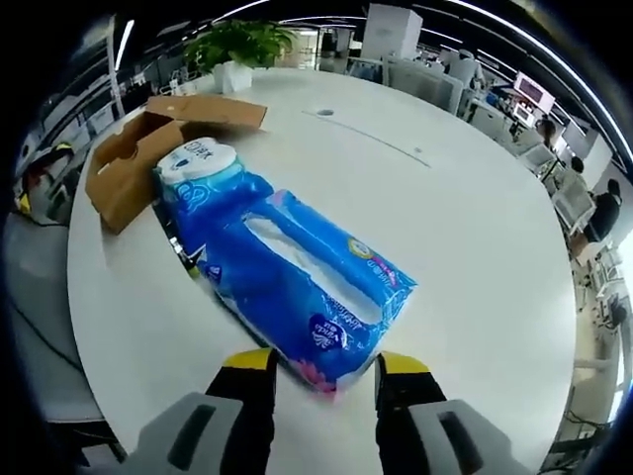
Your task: Operate the shoe box by opening the lid, removing the specified soft item, and placing it in the target area until the item is outside and the box remains undamaged.
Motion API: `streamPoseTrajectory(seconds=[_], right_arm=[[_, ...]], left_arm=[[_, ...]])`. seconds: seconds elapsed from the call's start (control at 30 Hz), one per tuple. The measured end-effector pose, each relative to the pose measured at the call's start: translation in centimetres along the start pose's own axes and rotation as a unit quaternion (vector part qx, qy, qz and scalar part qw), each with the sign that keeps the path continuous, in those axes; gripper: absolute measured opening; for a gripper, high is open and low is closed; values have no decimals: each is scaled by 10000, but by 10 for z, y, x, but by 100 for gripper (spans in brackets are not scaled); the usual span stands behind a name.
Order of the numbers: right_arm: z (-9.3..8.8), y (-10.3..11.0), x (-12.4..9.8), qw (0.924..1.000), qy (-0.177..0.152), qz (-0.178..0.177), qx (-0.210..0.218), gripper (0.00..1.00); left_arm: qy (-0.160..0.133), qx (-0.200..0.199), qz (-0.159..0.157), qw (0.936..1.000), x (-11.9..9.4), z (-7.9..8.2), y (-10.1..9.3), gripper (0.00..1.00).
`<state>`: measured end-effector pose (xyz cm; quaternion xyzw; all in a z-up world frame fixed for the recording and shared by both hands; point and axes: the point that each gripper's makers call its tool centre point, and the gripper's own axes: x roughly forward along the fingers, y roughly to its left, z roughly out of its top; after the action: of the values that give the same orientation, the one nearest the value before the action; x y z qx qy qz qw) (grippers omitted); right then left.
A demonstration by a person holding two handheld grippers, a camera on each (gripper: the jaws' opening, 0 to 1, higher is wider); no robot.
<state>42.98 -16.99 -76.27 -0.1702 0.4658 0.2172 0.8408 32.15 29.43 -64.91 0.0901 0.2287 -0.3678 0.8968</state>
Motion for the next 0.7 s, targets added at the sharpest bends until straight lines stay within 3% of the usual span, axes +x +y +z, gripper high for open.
streamPoseTrajectory(seconds=[0.7], right_arm=[[6, 7, -23, 9998, -56, 29, -174, 51]], left_arm=[[-128, 27, 6, 9999, -2, 6, 0, 98]])
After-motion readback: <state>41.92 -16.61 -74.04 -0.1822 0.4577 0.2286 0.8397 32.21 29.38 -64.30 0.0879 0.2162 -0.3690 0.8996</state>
